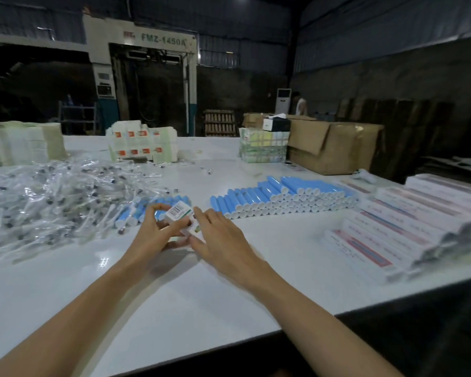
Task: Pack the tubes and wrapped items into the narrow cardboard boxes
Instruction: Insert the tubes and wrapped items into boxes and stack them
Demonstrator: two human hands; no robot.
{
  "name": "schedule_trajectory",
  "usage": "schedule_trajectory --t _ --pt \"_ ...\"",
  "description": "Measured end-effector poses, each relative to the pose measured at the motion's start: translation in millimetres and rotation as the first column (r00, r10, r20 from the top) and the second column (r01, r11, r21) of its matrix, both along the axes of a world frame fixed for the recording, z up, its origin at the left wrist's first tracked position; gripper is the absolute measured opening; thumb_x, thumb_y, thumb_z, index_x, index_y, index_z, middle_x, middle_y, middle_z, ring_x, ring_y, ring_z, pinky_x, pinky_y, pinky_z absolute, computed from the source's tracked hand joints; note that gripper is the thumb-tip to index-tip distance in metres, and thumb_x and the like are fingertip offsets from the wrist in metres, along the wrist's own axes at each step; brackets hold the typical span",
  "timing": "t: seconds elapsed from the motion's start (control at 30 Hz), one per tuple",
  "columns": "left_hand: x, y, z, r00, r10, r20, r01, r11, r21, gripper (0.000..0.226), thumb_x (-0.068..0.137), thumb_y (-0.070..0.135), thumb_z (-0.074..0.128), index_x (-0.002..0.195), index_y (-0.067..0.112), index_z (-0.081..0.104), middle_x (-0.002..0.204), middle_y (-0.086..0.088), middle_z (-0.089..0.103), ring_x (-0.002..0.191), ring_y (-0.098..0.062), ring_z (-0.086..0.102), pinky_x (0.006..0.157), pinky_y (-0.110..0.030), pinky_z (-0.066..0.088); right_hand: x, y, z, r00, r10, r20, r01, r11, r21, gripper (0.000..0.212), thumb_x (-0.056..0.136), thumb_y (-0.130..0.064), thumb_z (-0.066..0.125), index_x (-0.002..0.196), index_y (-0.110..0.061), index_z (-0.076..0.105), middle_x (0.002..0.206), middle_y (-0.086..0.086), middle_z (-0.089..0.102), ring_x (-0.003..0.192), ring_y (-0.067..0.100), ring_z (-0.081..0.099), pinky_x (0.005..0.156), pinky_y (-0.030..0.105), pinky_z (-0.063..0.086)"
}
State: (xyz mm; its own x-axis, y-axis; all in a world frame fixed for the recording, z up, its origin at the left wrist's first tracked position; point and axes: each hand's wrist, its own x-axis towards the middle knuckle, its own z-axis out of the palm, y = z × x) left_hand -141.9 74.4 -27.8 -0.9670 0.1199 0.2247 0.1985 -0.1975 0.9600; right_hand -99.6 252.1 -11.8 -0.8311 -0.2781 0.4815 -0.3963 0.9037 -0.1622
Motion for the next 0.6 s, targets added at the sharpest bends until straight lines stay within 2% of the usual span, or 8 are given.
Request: schedule_trajectory --t 0.1,0.2,0.3,0.4,0.5,0.6 --pt "2.9 8.2 -6.6 0.998 -0.069 -0.015 0.066 0.988 -0.138 0.040 0.097 0.035 0.074 0.128 0.021 0.053 0.122 -0.008 0.074 0.105 -0.022 0.077 0.080 -0.041 0.068 15.0 28.3 -0.6 0.996 -0.092 0.016 0.092 0.996 0.002 0.066 0.098 -0.040 0.048 0.156 -0.012 0.032 0.134 0.010 0.056 0.123 0.029 0.050 0.100 0.042 0.044" --pt "5.0 7.2 -11.6 0.990 -0.056 -0.131 0.014 0.954 -0.301 0.023 0.103 0.023 0.071 0.125 0.023 0.061 0.125 0.001 0.066 0.111 -0.019 0.071 0.084 -0.040 0.067 30.0 70.8 -2.4 0.970 -0.243 -0.006 0.243 0.970 0.024 0.056 0.095 -0.035 0.054 0.145 -0.014 0.042 0.122 0.007 0.061 0.110 0.027 0.055 0.090 0.039 0.045" --pt "6.3 1.7 -12.3 0.954 -0.040 -0.296 -0.122 0.853 -0.508 0.022 0.104 0.014 0.068 0.121 0.028 0.065 0.127 0.007 0.067 0.113 -0.011 0.066 0.086 -0.037 0.063 46.9 120.2 -4.6 0.920 -0.393 -0.008 0.392 0.916 0.089 0.047 0.095 -0.034 0.053 0.139 -0.017 0.048 0.118 0.003 0.058 0.106 0.024 0.056 0.083 0.036 0.043" --pt "10.4 1.8 -8.2 0.937 -0.066 -0.342 -0.141 0.824 -0.548 0.024 0.104 0.011 0.067 0.122 0.027 0.067 0.131 0.008 0.066 0.117 -0.011 0.064 0.093 -0.042 0.059 63.7 162.4 -11.2 0.871 -0.491 0.011 0.487 0.868 0.100 0.036 0.099 -0.035 0.052 0.130 -0.016 0.052 0.125 0.003 0.049 0.101 0.021 0.057 0.073 0.032 0.041" --pt "13.9 3.3 -4.6 0.920 -0.087 -0.383 -0.163 0.802 -0.574 0.025 0.104 0.007 0.066 0.121 0.025 0.068 0.130 0.006 0.065 0.121 -0.014 0.062 0.096 -0.039 0.058 77.9 192.8 -18.4 0.809 -0.587 0.000 0.579 0.799 0.162 0.031 0.100 -0.037 0.048 0.125 -0.017 0.052 0.122 0.002 0.047 0.095 0.017 0.055 0.070 0.029 0.046" --pt "15.6 1.4 -4.5 0.909 -0.105 -0.403 -0.170 0.790 -0.589 0.026 0.104 0.006 0.065 0.119 0.027 0.069 0.128 0.006 0.066 0.122 -0.012 0.060 0.096 -0.036 0.057 87.5 209.6 -27.9 0.770 -0.637 -0.040 0.629 0.747 0.217 0.032 0.103 -0.037 0.046 0.128 -0.018 0.055 0.131 0.002 0.052 0.109 0.018 0.053 0.077 0.029 0.045"
